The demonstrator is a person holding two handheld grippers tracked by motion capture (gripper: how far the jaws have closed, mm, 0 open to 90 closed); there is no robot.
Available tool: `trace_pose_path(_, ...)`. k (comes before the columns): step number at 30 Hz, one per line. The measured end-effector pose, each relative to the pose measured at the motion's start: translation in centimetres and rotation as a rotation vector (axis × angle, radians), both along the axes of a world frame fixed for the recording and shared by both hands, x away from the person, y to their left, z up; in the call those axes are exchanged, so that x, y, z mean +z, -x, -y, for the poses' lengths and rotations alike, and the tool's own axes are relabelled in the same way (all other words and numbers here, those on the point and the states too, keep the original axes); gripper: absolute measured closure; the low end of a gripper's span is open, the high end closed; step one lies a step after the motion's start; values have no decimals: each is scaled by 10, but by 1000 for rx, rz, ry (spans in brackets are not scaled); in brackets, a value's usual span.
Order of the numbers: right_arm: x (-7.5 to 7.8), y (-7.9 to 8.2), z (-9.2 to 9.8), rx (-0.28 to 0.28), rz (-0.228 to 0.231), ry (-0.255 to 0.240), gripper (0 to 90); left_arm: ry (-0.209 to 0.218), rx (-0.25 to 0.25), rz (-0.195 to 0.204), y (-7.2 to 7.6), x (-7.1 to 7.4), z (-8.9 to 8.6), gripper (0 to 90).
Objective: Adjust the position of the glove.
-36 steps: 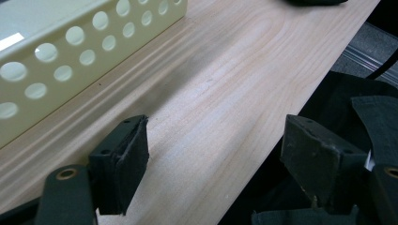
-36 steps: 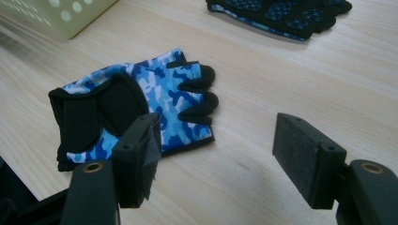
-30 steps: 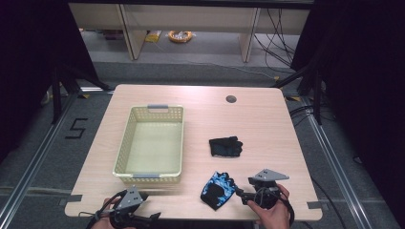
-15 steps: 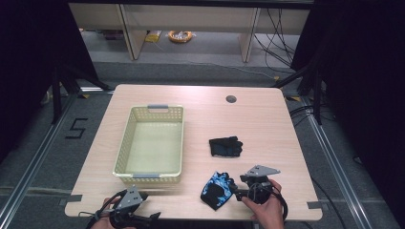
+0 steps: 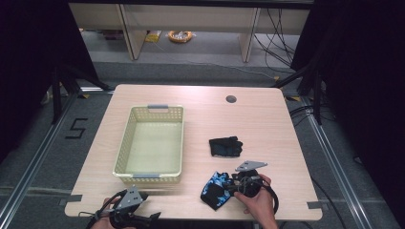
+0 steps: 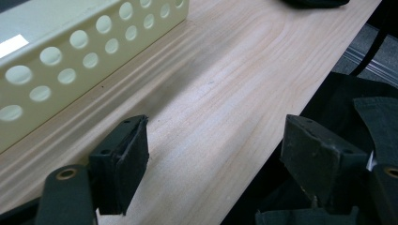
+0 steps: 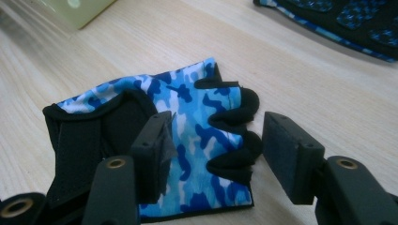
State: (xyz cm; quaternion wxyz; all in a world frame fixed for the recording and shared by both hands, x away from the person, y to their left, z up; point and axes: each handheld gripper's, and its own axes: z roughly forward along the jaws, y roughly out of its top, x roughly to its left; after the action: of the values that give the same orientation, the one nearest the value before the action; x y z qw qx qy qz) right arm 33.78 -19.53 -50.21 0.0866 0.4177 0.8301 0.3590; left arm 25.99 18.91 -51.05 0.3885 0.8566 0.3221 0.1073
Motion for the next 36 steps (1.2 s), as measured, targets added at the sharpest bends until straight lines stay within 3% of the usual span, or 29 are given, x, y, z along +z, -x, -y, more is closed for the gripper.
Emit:
trace_pose_path(5,-1,-1,-2,12,-13,40,545,10,15,-15,1,-1,1,230)
trace_pose_path(7,-1,-1,-1,2,-5,46,626,5,14,-13,1,-1,1,230)
trace_pose_path(8,-2,-2,1,16,18,79,690,5,14,-12,1,0,1,230)
trace_pose_path(10,-1,0,1,-5,0,65,746,3,-4,0,0,0,1,230)
trace_pose_path(12,-4,-2,2,11,31,57,813,-6,-5,-1,0,0,0,230)
trace_pose_path(14,-4,-2,2,20,35,60,891,6,13,-15,1,-1,1,231)
trace_pose_path(15,-4,-2,2,26,37,53,899,1,-7,-3,1,0,1,231)
trace_pose_path(20,-2,-2,2,47,45,54,900,2,-7,-4,0,0,1,233)
trace_pose_path(21,2,0,2,50,30,49,900,-3,-8,-2,0,0,0,233)
trace_pose_path(22,2,-1,2,53,61,43,900,18,-1,-11,1,-1,1,233)
trace_pose_path(23,7,1,2,56,55,26,900,-1,-6,-6,0,0,0,234)
trace_pose_path(25,10,1,2,66,61,34,900,3,8,-16,1,0,0,235)
trace_pose_path(27,17,3,3,84,101,6,900,8,8,-19,1,-1,1,236)
trace_pose_path(31,30,9,4,82,97,-27,900,9,8,-19,1,-1,0,236)
trace_pose_path(33,34,10,6,109,127,-50,900,21,13,-25,1,-1,1,236)
trace_pose_path(36,43,16,7,97,129,-72,900,10,10,-18,1,-1,0,236)
